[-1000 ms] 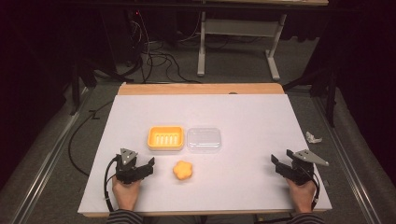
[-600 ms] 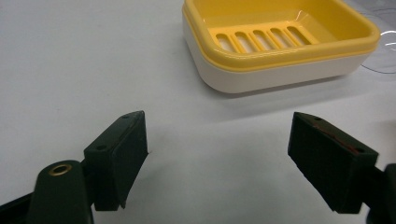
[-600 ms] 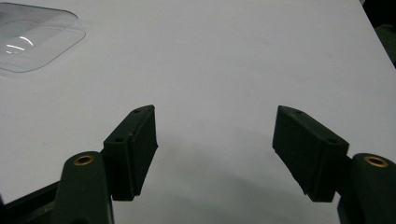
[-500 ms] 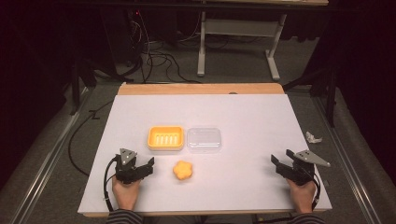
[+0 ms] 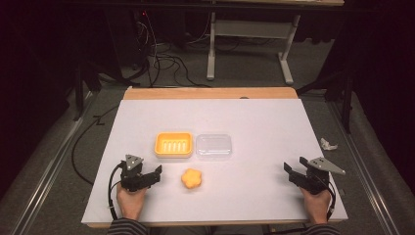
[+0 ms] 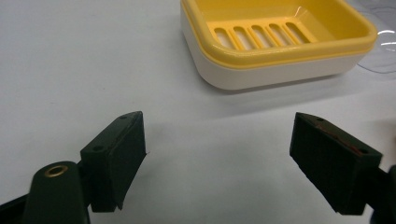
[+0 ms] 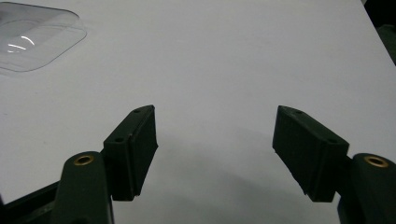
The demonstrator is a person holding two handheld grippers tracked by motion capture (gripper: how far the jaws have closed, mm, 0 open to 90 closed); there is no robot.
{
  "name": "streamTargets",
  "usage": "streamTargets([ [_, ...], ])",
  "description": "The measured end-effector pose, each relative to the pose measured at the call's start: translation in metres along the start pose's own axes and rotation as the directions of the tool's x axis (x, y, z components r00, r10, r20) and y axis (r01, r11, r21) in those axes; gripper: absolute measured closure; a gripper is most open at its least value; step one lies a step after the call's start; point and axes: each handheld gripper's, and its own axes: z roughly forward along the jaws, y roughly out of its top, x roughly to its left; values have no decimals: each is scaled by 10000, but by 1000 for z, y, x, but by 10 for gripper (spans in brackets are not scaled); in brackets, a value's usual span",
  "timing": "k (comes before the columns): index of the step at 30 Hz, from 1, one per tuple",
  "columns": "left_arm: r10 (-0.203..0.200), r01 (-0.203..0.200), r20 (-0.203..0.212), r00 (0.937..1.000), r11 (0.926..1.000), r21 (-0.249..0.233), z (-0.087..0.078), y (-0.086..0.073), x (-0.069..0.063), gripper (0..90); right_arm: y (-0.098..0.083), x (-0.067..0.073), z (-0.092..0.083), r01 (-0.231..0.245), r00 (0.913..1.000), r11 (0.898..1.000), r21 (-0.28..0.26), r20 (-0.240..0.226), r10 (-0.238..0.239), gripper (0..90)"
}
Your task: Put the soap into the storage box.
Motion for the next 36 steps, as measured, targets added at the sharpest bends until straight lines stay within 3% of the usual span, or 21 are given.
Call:
streamTargets([
  [3, -44, 45, 34, 10000, 9998, -178, -4, 2, -1, 187, 0, 0, 0, 24, 10000, 10000, -4, 26, -24, 310],
  [13, 119, -118, 269, 9996, 9999, -42, -11, 5, -6, 178, 0, 0, 0, 8, 10000, 10000, 2, 46, -8, 310],
  [18, 470, -486, 757, 9960, 9986, 193, -13, 9, -15, 171, 0, 0, 0, 28, 10000, 10000, -2, 46, -28, 310],
  [21, 738, -756, 777, 9942, 9969, 199, -14, 11, -19, 162, 0, 0, 0, 11, 10000, 10000, -4, 43, -11, 310],
  [24, 963, -977, 1139, 9888, 9952, 64, -17, 13, -27, 157, 0, 0, 0, 30, 10000, 10000, -6, 37, -30, 313],
  [36, 1600, -1637, 1750, 9715, 9865, 68, -18, 18, -48, 154, 0, -1, 0, -13, 10000, 10000, -49, 11, 13, 314],
])
